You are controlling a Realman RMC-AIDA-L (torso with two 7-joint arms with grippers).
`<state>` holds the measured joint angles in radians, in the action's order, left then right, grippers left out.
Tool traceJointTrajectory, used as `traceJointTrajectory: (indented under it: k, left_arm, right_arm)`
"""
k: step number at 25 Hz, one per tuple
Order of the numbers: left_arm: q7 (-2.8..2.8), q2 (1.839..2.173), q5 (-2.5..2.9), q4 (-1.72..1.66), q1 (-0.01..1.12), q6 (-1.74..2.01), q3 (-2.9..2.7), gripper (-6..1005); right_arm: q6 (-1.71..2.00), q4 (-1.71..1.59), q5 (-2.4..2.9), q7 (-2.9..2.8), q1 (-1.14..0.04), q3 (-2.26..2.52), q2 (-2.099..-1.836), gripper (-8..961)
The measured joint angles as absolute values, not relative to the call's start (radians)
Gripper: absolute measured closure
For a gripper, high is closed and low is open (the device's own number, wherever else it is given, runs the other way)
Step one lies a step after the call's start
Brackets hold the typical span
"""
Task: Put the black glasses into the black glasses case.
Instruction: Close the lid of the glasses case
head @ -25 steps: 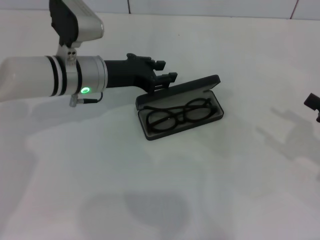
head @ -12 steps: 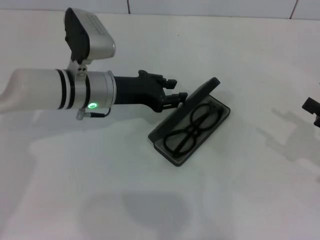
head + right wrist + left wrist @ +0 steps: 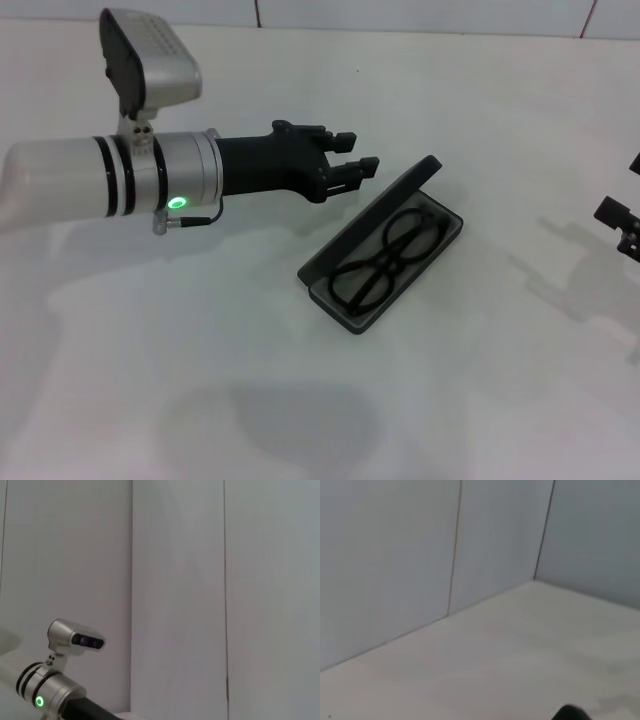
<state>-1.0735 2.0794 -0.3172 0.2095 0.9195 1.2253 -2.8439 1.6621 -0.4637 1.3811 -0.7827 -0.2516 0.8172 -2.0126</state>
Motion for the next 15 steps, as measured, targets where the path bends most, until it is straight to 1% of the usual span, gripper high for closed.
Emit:
traceJointTrajectory:
  k: [7,15]
  left_arm:
    - [-1.202,2.076,-0.285,0.213,0.933,1.245,-2.845,524]
    - [-1.229,2.086,-0.215,0.209,0.952,1.239,-2.846,524]
  right_arm:
    - [1.66,-0.462,1.381,-0.773,-0.246,0.817,-2.013,314]
    - [1.659,-0.462,1.388,-0.765,-0.252,0.816,-2.012,315]
